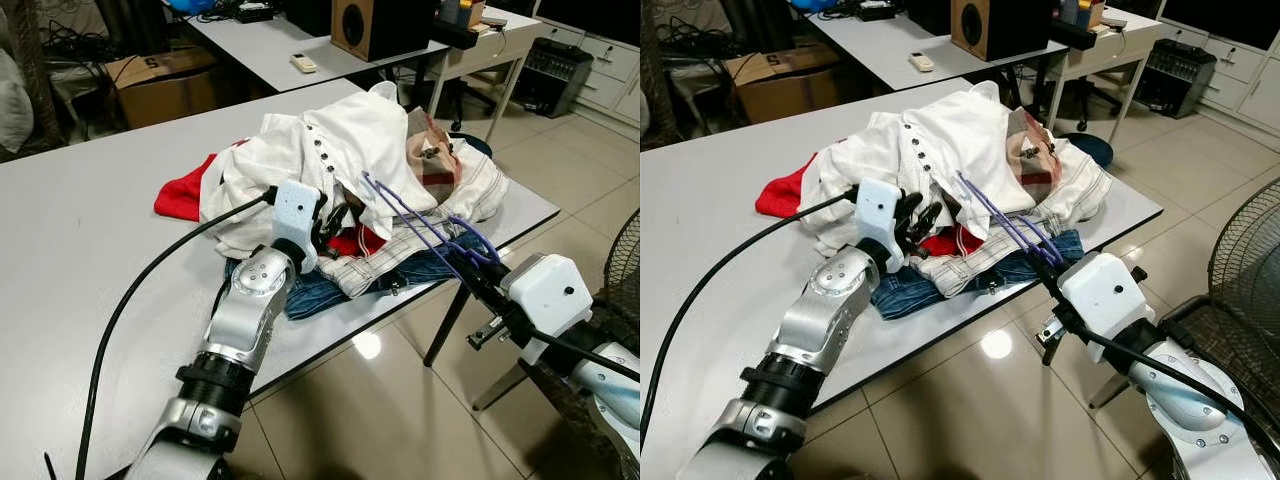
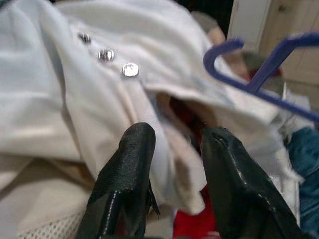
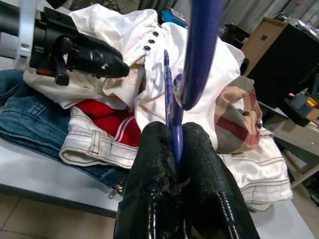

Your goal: Hang hanger

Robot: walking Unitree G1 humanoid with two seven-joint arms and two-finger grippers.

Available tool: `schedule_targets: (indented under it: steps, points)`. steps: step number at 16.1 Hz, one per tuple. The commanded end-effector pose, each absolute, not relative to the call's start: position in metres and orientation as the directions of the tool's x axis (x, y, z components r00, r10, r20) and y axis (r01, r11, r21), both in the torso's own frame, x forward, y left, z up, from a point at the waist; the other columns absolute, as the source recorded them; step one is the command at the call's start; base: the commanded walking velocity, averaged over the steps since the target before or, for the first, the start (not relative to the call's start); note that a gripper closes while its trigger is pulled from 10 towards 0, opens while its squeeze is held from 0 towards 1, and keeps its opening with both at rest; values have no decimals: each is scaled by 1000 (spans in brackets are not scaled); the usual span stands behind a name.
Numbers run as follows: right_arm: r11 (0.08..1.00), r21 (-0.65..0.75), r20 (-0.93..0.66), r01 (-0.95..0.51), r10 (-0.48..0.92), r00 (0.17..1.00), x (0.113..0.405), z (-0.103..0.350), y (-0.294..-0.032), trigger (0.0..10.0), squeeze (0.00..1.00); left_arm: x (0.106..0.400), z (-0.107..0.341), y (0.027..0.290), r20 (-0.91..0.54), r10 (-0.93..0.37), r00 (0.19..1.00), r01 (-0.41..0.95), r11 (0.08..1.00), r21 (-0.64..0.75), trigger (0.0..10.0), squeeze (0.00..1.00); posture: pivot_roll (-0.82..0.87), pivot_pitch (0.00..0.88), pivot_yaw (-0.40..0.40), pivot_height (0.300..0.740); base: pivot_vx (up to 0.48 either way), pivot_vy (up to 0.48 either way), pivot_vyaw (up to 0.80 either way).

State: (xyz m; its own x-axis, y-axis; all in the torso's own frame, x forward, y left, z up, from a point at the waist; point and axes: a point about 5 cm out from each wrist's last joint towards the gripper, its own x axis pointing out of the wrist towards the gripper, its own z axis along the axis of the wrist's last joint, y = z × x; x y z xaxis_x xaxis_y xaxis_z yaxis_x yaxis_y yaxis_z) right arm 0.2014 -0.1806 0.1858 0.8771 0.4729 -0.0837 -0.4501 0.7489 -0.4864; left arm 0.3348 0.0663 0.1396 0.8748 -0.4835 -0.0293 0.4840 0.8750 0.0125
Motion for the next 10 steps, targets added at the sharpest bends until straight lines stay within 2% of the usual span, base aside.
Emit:
schedule_targets:
  steps: [1,3,5,6,7,8,9,10]
  points:
    - [740,-507,-73,-443,475,877,201,189,-182,10000,0,336,144,62,-23,-509,860,510,860,31,10000,0,-174,8,42,740,0,0,0]
    - [740,-508,-73,-441,474,878,201,188,-182,10000,0,334,141,60,-41,-524,851,525,851,29,10000,0,-178,1,51,740,0,0,0]
    - [741,-509,-67,-438,473,879,200,189,-182,10000,0,339,142,65,-29,-462,886,463,886,28,10000,0,-180,0,52,740,0,0,0]
    - [741,-509,-67,-438,473,879,200,189,-182,10000,0,341,143,66,-25,-458,889,458,889,26,9647,0,-181,0,53,740,0,0,0]
    - [741,-509,-67,-438,473,878,200,189,-181,10000,0,341,143,66,-27,-458,888,459,888,25,7922,0,-182,0,53,740,0,0,0]
    - [739,-509,-67,-440,476,877,200,189,-181,10000,0,342,142,66,-33,-457,889,457,889,33,6863,0,-182,0,53,740,0,0,0]
    - [738,-510,-67,-443,479,875,200,189,-180,10000,0,343,141,67,-42,-443,896,444,895,46,4275,0,-185,0,53,740,0,0,0]
    - [735,-510,-67,-447,484,873,199,189,-180,10000,0,346,140,69,-45,-422,905,424,904,53,2235,0,-188,0,53,740,0,0,0]
